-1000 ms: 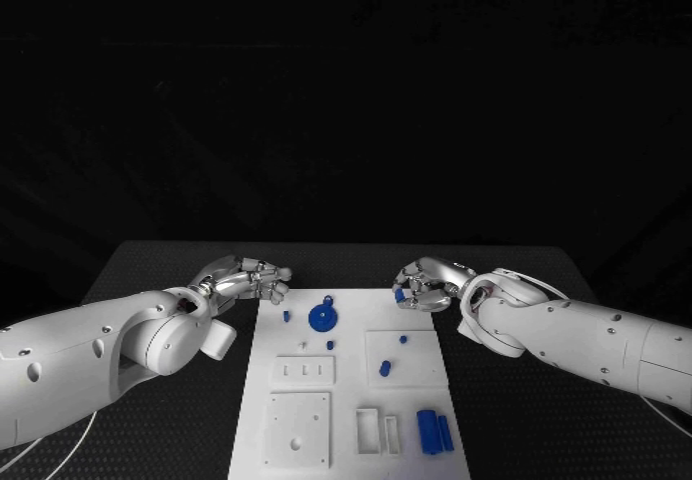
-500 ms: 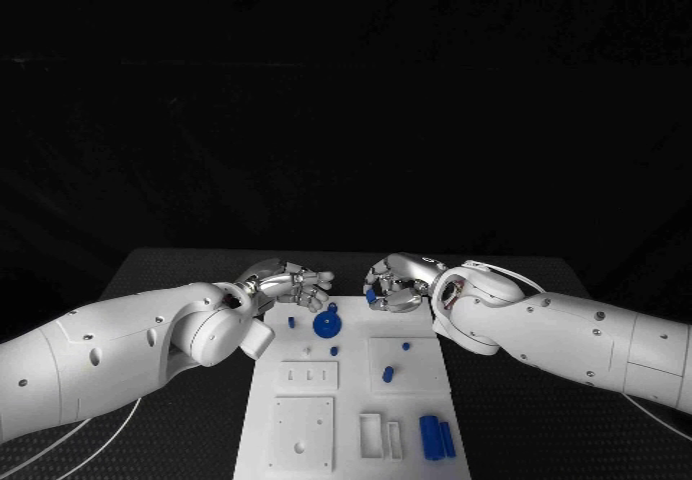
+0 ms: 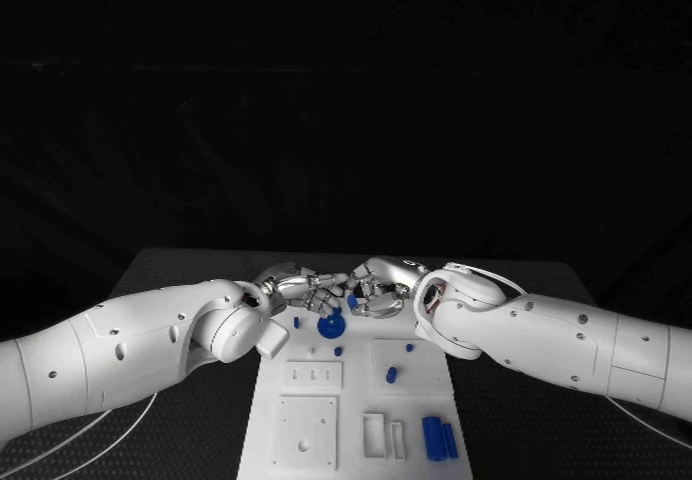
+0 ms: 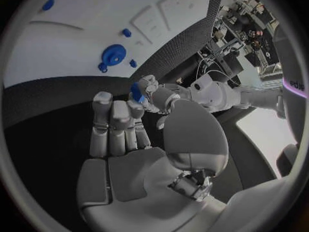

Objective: Assemble the parts on the task board

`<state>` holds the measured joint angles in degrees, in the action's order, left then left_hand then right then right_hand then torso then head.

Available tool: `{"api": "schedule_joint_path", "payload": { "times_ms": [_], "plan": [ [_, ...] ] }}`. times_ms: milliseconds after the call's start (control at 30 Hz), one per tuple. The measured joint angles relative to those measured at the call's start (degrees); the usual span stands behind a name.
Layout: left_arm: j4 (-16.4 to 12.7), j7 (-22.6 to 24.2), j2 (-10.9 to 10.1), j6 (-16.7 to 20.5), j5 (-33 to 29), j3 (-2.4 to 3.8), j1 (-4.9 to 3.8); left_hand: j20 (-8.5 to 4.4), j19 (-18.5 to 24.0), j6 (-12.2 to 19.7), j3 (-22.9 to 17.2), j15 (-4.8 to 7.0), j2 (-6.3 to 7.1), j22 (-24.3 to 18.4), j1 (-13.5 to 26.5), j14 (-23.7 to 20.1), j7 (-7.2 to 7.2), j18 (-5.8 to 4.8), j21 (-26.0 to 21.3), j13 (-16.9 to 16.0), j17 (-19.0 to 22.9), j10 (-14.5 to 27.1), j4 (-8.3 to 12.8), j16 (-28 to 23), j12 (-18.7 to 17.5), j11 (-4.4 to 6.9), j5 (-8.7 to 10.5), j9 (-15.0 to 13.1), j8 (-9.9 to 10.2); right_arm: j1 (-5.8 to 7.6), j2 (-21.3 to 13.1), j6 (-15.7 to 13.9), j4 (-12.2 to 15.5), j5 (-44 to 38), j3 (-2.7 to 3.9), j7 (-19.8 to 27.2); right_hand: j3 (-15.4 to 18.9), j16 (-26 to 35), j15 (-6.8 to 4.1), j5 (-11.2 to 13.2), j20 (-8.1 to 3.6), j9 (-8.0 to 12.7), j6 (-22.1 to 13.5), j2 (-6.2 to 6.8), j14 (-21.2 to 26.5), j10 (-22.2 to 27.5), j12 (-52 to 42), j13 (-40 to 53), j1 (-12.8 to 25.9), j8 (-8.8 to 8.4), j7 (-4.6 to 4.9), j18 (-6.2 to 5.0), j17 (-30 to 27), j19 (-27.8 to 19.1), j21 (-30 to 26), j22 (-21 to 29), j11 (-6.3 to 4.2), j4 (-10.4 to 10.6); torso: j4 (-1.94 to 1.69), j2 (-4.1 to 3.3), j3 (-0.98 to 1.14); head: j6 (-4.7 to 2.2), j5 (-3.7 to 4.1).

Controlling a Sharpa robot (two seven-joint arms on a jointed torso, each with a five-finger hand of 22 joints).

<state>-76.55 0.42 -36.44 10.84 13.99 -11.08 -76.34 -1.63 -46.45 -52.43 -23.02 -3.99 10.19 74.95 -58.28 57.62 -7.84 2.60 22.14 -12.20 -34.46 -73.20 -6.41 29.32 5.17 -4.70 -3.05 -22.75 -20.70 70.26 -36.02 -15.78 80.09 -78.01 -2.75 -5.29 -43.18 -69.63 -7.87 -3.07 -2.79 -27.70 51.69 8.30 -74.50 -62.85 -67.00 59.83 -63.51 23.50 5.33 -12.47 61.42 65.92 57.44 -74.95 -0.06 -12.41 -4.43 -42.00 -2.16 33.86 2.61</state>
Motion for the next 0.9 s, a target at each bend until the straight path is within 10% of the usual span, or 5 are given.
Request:
{"api": "schedule_joint_path", "payload": {
  "times_ms": [900],
  "plan": [
    [-0.9,-7.1,-0.72,-1.24,7.41,-0.04,0.01,-1.24,-0.02,-4.9,4.5,1.45,-0.54,-0.02,-2.7,1.45,2.21,0.01,2.04,-2.77,-2.13,-4.22,-5.29,4.17,2.6,2.35,0.0,-2.27,-1.68,-0.01,0.16,0.01,1.2,-1.5,0.01,-0.35,-0.31,0.0,0.17,0.0,0.11,-0.14,0.21,0.23,-0.24,-0.3,0.0,0.01,0.23,-0.06,-0.2,-0.01,-0.01,0.1,0.0,0.01,-0.3,-0.31,0.0,-0.02,-0.02,0.83,0.4]
  ]
}}
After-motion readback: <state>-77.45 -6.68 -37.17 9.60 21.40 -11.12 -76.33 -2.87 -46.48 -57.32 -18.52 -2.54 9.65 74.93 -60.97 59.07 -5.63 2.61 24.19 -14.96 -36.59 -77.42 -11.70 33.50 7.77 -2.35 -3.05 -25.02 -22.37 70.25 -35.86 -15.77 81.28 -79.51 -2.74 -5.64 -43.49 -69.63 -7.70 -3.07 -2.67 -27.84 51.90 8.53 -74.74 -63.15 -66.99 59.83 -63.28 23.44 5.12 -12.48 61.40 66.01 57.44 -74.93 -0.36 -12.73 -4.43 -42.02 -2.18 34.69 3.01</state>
